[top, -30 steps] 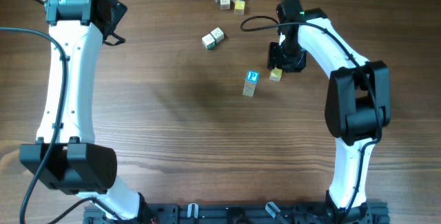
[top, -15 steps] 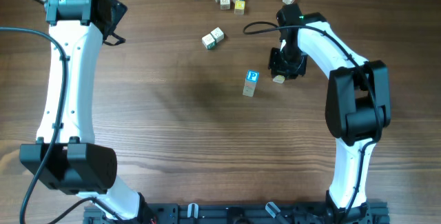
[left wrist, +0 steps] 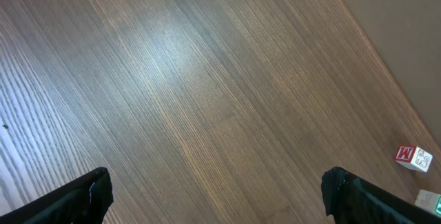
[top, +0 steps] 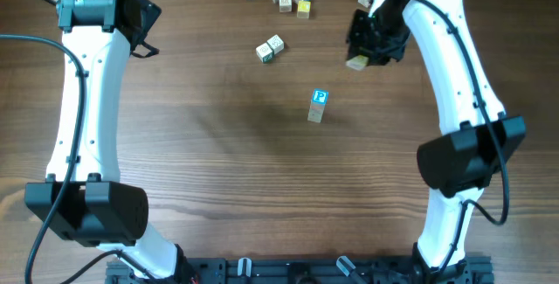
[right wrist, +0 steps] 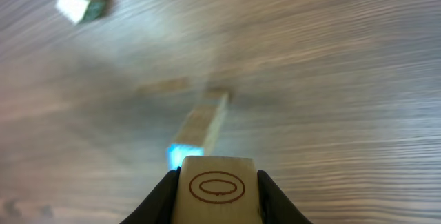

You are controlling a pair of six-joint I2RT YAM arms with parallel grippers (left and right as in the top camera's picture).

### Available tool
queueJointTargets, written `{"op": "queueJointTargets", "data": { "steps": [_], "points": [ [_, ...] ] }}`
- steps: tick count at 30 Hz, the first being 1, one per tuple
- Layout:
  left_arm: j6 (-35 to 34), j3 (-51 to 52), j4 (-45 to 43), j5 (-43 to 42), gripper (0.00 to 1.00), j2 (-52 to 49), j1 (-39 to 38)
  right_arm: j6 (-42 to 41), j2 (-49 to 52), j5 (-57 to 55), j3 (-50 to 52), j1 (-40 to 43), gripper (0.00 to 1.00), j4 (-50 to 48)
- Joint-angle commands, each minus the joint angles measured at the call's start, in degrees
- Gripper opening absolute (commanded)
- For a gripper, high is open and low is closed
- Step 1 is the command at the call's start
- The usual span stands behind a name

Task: Form a tower

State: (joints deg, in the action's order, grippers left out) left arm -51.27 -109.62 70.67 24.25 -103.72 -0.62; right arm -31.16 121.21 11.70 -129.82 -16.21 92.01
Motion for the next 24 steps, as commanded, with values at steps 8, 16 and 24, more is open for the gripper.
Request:
{"op": "queueJointTargets", "data": {
  "steps": [8, 16, 24],
  "points": [
    [0.7, -0.2, 0.0, 1.6, 1.0, -0.5, 0.2, -12.0, -4.1, -7.3, -0.9, -12.7, 0.2, 0.2],
    [0.7, -0.2, 0.0, 1.6, 1.0, -0.5, 0.2, -11.4, -21.1, -17.0, 0.2, -16.1, 0.18, 0.2],
    [0.7, -0.2, 0.0, 1.6, 1.0, -0.5, 0.2, -18.0, -38.1, -18.2, 34.4, -16.1, 0.27, -11.9]
  ]
}}
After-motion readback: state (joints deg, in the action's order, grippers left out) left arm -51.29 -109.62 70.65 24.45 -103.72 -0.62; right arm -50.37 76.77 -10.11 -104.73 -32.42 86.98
